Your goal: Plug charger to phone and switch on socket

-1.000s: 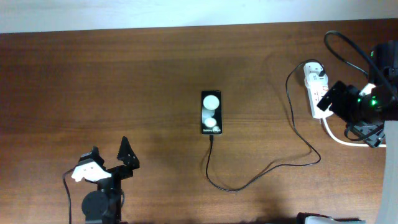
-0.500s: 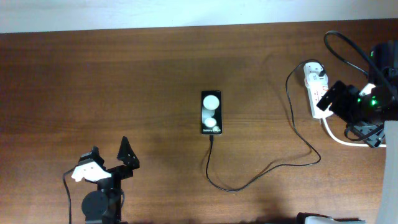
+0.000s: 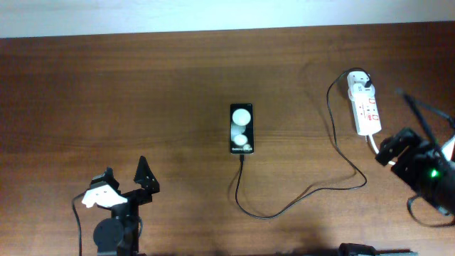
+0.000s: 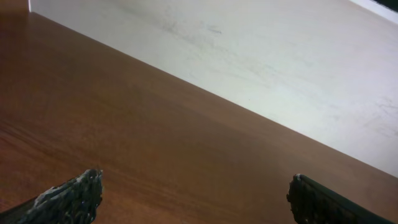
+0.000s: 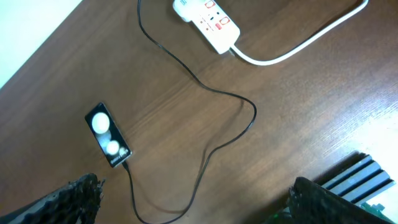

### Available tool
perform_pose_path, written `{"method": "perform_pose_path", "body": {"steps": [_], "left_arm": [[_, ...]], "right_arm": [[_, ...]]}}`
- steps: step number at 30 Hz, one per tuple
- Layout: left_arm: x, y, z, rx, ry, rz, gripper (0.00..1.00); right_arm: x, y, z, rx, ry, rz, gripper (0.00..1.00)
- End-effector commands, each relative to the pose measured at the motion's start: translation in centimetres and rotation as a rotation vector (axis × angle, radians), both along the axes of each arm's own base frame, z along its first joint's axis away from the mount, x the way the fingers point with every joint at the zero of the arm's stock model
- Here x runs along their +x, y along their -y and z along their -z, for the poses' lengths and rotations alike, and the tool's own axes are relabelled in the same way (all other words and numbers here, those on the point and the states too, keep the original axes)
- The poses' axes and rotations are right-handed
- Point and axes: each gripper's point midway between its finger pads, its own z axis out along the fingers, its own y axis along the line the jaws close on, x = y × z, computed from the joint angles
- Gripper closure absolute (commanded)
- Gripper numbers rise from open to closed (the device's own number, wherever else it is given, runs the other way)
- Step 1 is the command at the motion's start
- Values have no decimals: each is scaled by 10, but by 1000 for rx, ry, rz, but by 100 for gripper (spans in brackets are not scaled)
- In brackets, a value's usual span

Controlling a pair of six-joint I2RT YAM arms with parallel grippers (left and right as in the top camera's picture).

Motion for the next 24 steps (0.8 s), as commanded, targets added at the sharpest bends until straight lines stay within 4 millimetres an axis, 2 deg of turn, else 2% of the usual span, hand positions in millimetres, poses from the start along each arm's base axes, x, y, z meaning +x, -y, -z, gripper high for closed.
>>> {"method": "perform_pose_path", "body": {"steps": [1, 3, 4, 5, 6, 8, 10, 12, 15, 19, 22, 24], "left_arm": [[0, -1, 2, 20, -3, -4, 1], [0, -1, 2, 20, -3, -4, 1], [0, -1, 2, 20, -3, -4, 1], [0, -1, 2, 20, -3, -4, 1], [0, -1, 2, 20, -3, -4, 1], [0, -1, 2, 20, -3, -4, 1], [0, -1, 2, 20, -3, -4, 1], [0, -1, 2, 20, -3, -4, 1], [0, -1, 2, 20, -3, -4, 1], [0, -1, 2, 20, -3, -4, 1], [0, -1, 2, 20, -3, -4, 1], [0, -1, 2, 20, -3, -4, 1]], "right_arm": [[-51, -15, 67, 8, -120, -66, 1], [-81, -16, 107, 4, -150, -62, 1], [-87, -14, 114, -10, -114, -55, 1], [-81, -14, 111, -17, -37, -56, 1], [-65, -15, 100, -22, 95, -63, 1], [-31, -35, 72, -101, 343, -305, 1], [-6, -63, 46, -177, 589, -546, 1], [13, -78, 34, -197, 792, -620, 1], [25, -81, 30, -264, 986, -635, 1], [28, -80, 34, -351, 1180, -623, 1], [34, -74, 55, -370, 1192, -584, 1], [41, -53, 63, -314, 1158, -434, 1]]}}
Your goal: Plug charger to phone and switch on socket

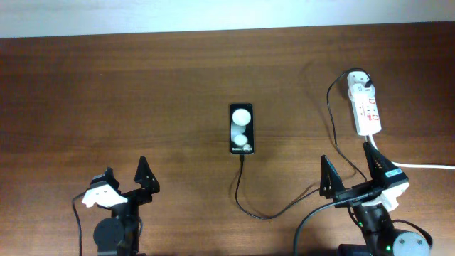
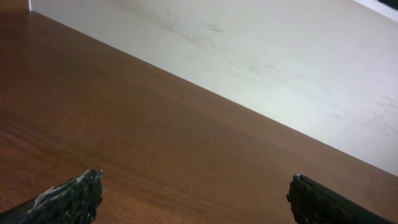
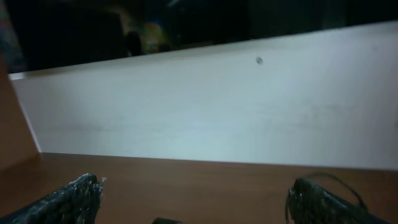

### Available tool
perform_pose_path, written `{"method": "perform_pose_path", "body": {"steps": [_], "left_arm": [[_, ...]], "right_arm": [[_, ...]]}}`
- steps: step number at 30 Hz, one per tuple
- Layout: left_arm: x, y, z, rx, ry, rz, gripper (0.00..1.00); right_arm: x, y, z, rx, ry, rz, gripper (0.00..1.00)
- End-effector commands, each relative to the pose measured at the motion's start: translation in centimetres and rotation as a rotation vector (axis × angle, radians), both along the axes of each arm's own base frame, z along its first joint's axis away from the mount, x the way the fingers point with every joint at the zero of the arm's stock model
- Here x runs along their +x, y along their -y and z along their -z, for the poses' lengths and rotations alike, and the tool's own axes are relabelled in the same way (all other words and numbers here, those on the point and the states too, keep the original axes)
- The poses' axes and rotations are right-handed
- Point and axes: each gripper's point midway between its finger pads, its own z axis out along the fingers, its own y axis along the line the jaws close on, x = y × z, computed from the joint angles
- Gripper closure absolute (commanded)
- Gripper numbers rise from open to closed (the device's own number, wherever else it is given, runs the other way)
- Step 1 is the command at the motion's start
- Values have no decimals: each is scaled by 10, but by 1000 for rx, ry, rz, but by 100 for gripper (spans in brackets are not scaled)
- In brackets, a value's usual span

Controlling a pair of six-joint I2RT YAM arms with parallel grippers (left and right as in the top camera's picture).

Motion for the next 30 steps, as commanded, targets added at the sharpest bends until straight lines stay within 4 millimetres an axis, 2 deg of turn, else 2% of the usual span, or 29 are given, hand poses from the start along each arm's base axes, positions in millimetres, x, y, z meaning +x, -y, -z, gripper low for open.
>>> {"method": "perform_pose_path", "body": {"steps": [1, 3, 6, 8, 11, 13, 16, 21, 27, 30], "left_arm": [[0, -1, 1, 20, 0, -4, 1], [0, -1, 1, 20, 0, -4, 1], [0, -1, 1, 20, 0, -4, 1], [0, -1, 1, 20, 0, -4, 1], [0, -1, 1, 20, 0, -4, 1], [0, -1, 1, 20, 0, -4, 1], [0, -1, 1, 20, 0, -4, 1], [0, -1, 1, 20, 0, -4, 1], [0, -1, 1, 20, 0, -4, 1], [0, -1, 1, 20, 0, -4, 1]], "right_arm": [[7, 31, 6, 153, -22, 156, 1], [11, 41, 16, 170, -38, 212, 1], [25, 43, 50, 225, -57, 208, 1], [30, 43, 65, 251, -67, 204, 1], [34, 46, 91, 250, -135, 225, 1], [34, 52, 97, 254, -155, 263, 1], [34, 61, 119, 254, -239, 326, 1], [33, 62, 129, 246, -278, 340, 1], [33, 61, 130, 8, -261, 346, 1], [34, 58, 130, -19, -258, 337, 1]]}}
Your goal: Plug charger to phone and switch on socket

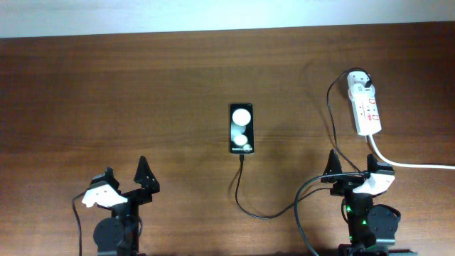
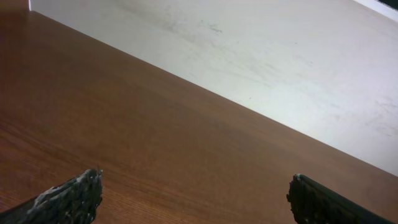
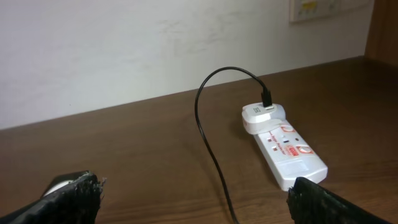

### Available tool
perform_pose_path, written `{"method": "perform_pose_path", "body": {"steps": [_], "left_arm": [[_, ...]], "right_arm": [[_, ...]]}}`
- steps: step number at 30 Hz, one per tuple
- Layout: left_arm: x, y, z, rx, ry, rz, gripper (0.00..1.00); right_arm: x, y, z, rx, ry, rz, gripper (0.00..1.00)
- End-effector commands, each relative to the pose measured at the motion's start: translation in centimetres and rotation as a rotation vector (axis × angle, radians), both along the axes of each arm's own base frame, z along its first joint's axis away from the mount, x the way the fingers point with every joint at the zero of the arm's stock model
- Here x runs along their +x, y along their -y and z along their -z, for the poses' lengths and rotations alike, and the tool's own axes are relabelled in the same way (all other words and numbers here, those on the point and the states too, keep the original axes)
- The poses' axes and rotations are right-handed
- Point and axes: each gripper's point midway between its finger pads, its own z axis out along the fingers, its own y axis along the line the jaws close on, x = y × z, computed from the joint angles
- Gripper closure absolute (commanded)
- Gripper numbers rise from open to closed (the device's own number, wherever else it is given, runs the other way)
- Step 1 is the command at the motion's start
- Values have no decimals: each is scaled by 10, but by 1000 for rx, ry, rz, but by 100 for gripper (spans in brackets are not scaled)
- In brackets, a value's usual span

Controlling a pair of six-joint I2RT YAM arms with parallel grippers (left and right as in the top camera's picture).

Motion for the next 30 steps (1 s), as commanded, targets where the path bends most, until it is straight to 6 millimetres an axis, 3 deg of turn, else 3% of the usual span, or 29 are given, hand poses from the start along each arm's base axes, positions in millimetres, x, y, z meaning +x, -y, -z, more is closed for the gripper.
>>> {"method": "perform_pose_path", "body": {"steps": [1, 4, 11, 30], "left_arm": [[0, -1, 1, 20, 0, -4, 1], [0, -1, 1, 20, 0, -4, 1], [0, -1, 1, 20, 0, -4, 1], [0, -1, 1, 20, 0, -4, 1]], "right_arm": [[0, -7, 2, -57, -5, -30, 1], [0, -21, 2, -100, -5, -90, 1], [0, -21, 2, -210, -11, -98, 1], [0, -20, 1, -201, -9, -90, 1]]}}
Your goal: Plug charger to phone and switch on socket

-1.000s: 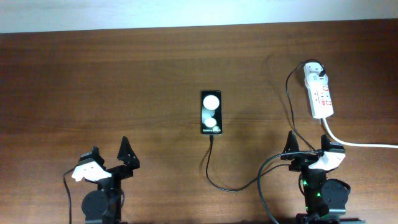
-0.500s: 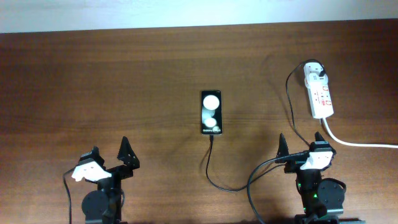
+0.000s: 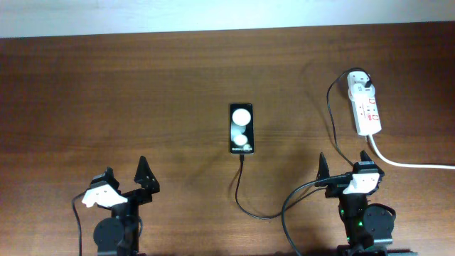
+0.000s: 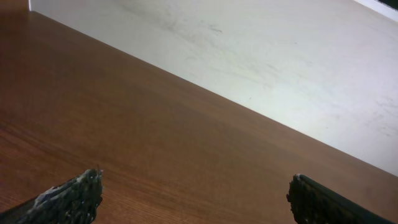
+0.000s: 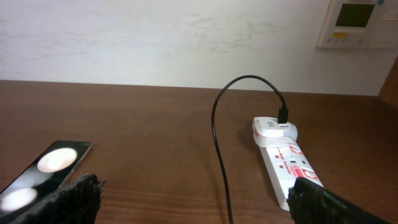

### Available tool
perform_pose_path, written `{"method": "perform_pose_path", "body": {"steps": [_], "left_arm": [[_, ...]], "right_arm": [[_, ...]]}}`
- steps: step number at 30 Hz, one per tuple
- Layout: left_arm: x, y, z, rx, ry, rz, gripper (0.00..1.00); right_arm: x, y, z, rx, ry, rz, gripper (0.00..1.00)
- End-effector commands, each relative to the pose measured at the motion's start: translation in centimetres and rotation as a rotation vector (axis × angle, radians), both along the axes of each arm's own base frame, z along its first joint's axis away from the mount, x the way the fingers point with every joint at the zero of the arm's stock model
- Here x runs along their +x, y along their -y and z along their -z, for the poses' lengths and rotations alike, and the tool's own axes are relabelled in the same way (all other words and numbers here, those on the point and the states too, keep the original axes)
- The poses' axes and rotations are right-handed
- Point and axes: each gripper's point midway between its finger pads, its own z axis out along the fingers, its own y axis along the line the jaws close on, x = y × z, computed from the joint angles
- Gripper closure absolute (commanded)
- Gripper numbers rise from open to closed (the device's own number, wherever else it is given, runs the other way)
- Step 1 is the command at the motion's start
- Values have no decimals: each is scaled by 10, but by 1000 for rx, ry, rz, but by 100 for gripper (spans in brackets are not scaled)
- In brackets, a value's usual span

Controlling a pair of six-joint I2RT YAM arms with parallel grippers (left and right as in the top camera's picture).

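A black phone (image 3: 241,129) lies face up mid-table, two lamp reflections on its screen; it also shows at the left in the right wrist view (image 5: 45,170). A black cable (image 3: 240,192) leaves its near end and loops toward the right. The white power strip (image 3: 366,110) lies at the far right, with a white charger adapter (image 5: 273,129) plugged into its far end. My right gripper (image 3: 343,168) stands open at the front right, facing the strip (image 5: 287,171), holding nothing. My left gripper (image 3: 126,178) stands open at the front left over bare wood (image 4: 196,200).
A thick white mains lead (image 3: 412,163) runs from the strip off the right edge. The wooden table (image 3: 128,92) ends at a white wall (image 5: 155,37) behind. A wall controller (image 5: 356,23) hangs at the upper right of the right wrist view.
My right arm has shifted slightly left at the front edge. Its camera has turned, so the phone now shows at its left with the strip at its right. The left arm has not moved.
My right arm was at the right edge just in front of the power strip, its camera looking down on strip, cable and phone. Then it stood at the front right, facing the wall, then facing the strip. The left arm, phone and cable stayed put throughout.
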Motion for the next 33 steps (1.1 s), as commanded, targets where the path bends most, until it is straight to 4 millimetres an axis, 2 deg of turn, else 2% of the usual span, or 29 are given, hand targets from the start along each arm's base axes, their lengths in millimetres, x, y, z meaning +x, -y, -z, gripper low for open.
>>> {"method": "perform_pose_path", "body": {"steps": [1, 8, 20, 23, 28, 29, 31, 33], "left_arm": [[0, -1, 1, 20, 0, -4, 1], [0, -1, 1, 19, 0, -4, 1], [0, -1, 1, 21, 0, -5, 1], [0, 1, 1, 182, -18, 24, 1], [0, 2, 1, 182, -18, 29, 1], [-1, -6, 1, 190, -22, -15, 1], [0, -4, 1, 357, -42, 15, 1], [0, -4, 1, 382, -46, 16, 1]], "right_arm": [[0, 1, 2, 7, -1, 6, 1], [0, 0, 2, 82, -1, 12, 1], [0, 0, 2, 82, -1, 12, 1], [0, 0, 2, 82, -1, 12, 1], [0, 1, 2, 82, -1, 12, 1], [0, 1, 2, 82, -1, 12, 1], [0, 0, 2, 82, -1, 12, 1], [0, 0, 2, 82, -1, 12, 1]]}}
